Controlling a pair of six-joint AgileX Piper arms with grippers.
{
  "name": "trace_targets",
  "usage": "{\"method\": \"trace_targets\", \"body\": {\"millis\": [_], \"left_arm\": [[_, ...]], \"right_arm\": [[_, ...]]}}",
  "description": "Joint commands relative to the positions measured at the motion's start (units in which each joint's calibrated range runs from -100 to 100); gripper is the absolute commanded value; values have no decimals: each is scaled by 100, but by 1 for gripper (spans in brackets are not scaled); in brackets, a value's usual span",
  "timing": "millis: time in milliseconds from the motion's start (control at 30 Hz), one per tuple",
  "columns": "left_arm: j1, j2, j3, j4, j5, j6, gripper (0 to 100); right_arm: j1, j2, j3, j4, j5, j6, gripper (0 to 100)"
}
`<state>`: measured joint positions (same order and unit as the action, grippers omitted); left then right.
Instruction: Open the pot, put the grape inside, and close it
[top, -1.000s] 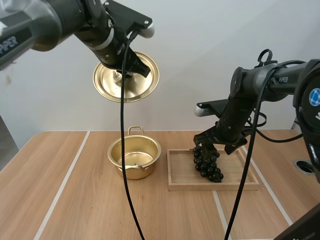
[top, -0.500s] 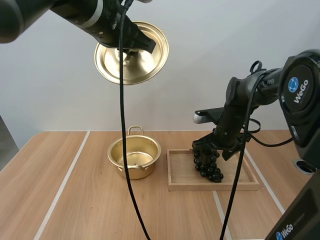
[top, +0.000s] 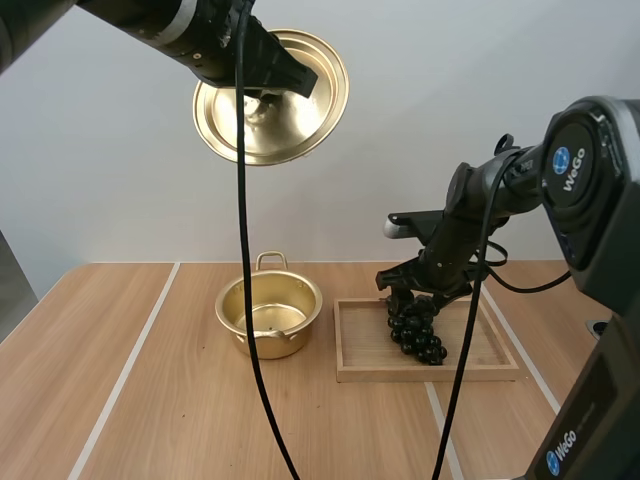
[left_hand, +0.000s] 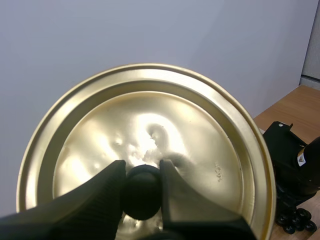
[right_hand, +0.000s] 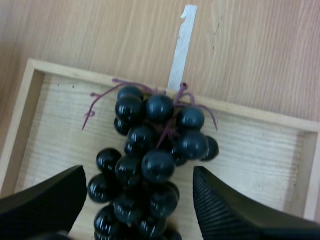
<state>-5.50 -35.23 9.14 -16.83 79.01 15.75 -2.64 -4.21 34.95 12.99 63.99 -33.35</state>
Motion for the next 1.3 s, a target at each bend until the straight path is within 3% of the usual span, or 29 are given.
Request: {"method": "trace_targets", "body": {"millis": [0,433,767,833,967,1267], "left_arm": [[-5,-58,-57,-131,-28,7,0],[-5,-58,-57,-131,-28,7,0],[-5,-58,-57,-131,-29,40,0],[-5,-58,-57,-131,-29,40,0],[-5,-58,-57,-131,-29,40,0],[-5,-58,-57,-153,-29,41,0]], "right_arm": [[-7,146,-242,102,-64,-20,100],[-7,1296,-547,159,161,-57,100],[-7,1549,-547,169,163,-209,100],[-7,1549,-547,169,149,-209,78],[-7,1549,-547,221,149,-209,0],[-7,1278,-955,286,622,-209,0]]}}
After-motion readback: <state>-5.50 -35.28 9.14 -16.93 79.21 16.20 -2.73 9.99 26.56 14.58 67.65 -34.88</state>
